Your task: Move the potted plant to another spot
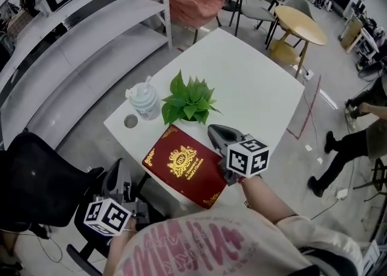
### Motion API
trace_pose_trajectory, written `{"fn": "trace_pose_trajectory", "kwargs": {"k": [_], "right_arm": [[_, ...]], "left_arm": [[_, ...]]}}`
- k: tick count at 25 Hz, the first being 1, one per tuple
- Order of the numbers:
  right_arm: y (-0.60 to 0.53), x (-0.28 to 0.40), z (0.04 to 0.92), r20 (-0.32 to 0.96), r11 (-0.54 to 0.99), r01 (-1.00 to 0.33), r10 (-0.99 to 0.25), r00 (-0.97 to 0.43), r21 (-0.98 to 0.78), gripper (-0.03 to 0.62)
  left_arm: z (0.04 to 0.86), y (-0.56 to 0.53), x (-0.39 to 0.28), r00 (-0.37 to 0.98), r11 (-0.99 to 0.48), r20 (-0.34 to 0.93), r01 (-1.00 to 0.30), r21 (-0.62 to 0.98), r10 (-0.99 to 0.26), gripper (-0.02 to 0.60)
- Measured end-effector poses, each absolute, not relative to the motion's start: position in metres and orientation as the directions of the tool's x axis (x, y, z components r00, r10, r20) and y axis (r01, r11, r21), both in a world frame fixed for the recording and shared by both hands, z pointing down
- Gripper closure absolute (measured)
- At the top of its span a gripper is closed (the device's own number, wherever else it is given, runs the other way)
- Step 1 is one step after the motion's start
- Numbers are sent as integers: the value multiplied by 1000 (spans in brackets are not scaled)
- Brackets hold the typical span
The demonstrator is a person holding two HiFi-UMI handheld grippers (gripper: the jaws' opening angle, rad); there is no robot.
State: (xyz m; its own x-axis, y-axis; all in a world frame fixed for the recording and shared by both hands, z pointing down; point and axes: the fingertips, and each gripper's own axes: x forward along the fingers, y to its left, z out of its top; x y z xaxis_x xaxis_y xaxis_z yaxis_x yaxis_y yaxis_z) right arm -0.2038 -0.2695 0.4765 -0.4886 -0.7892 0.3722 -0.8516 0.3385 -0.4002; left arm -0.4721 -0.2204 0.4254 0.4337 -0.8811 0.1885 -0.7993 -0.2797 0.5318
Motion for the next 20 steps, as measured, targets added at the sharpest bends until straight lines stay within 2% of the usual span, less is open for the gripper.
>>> {"fn": "trace_pose_trajectory", "kwargs": {"k": [9,10,11,12,13,15,18,20], "right_arm": [[-288,-213,500,406,332,-869,-783,-471,-367,588],[-289,-214,502,415,343,-874,-780,-469,-343,565],[-290,-216,504,427,356,-878,-773,-470,-321,454],[-291,-219,507,438,371,-878,-764,-474,-302,387],[-293,-222,509,446,384,-877,-756,-479,-290,353],[-298,-228,512,451,402,-871,-746,-490,-282,242],[-307,-233,512,430,410,-870,-757,-492,-275,141],[-313,-234,509,408,414,-877,-776,-480,-245,105]], "left_arm": [[451,-242,-466,486,-296,226,-774,560,-845,578],[453,-244,-465,488,-295,229,-773,561,-842,578],[456,-245,-465,489,-293,234,-772,564,-840,578],[459,-246,-465,490,-290,239,-772,566,-838,578],[461,-247,-466,491,-286,244,-771,569,-836,578],[467,-248,-467,493,-281,254,-769,574,-832,578],[471,-250,-468,500,-282,260,-767,577,-826,578],[470,-253,-468,505,-291,254,-765,575,-825,578]]}}
